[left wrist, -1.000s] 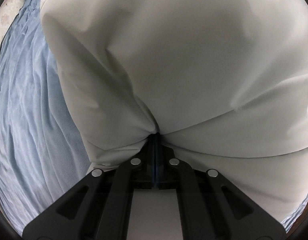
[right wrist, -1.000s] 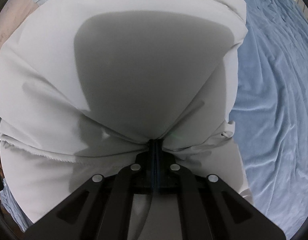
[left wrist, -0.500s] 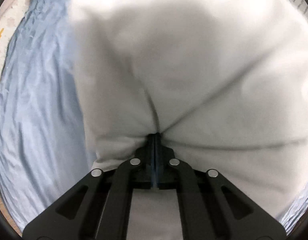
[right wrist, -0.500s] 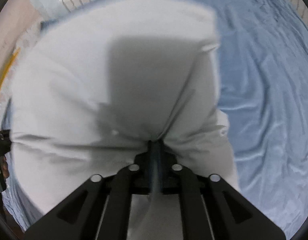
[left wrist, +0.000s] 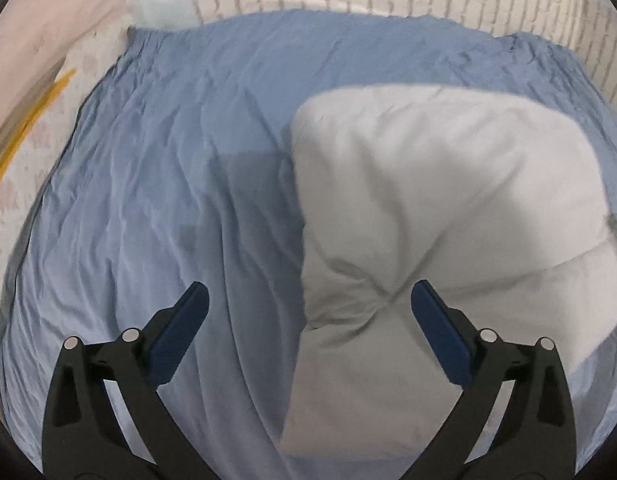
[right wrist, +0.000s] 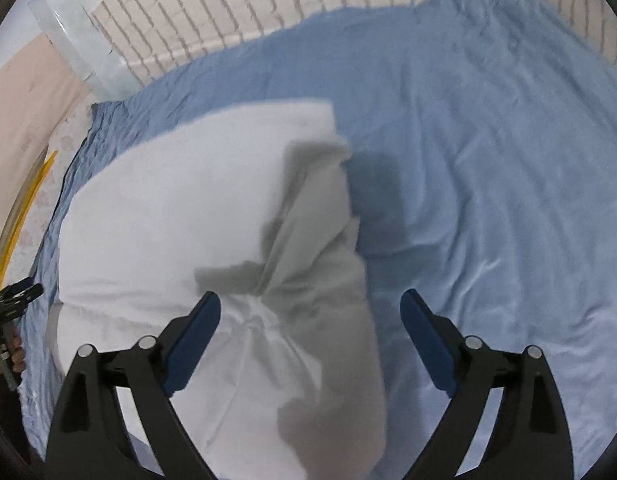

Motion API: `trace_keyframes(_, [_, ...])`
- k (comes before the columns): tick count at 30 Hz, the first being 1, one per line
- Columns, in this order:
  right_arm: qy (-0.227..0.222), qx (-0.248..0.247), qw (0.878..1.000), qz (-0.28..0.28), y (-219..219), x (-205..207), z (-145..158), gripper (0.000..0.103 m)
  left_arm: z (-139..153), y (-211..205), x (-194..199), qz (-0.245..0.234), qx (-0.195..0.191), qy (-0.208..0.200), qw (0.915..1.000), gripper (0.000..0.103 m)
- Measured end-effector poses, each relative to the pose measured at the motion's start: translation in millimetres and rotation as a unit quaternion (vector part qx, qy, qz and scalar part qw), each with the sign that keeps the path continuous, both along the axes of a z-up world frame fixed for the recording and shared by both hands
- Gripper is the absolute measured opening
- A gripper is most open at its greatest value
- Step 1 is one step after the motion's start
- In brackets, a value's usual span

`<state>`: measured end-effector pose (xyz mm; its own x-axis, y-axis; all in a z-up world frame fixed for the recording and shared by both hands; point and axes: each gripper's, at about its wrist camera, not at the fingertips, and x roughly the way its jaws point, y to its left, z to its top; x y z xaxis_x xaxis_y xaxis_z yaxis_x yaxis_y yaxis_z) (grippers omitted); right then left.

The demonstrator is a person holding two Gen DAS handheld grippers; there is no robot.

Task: Fold large clothes
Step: 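Release the coat bundle from both tools and lift them away, then grasp the grey coat bundle's folded edge with both tools, pinching it closed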

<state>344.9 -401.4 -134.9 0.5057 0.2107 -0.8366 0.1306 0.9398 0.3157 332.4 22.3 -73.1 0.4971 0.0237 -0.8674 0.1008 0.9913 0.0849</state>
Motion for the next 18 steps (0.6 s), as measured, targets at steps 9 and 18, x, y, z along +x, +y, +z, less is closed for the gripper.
trace_keyframes(9, [0.051, 0.062, 0.995, 0.058, 1.9, 11.2, -62.0, 0.091, -52.9, -5.8, -12.2, -0.015, 0.001, 0.021, 0.9997, 0.1])
trace_keyframes(18, [0.058, 0.056, 0.99, 0.118, 27.3, 12.9, -54.4, 0.08, -55.6, -13.2, -12.2, -0.022, -0.008, 0.016, 0.9996, 0.1])
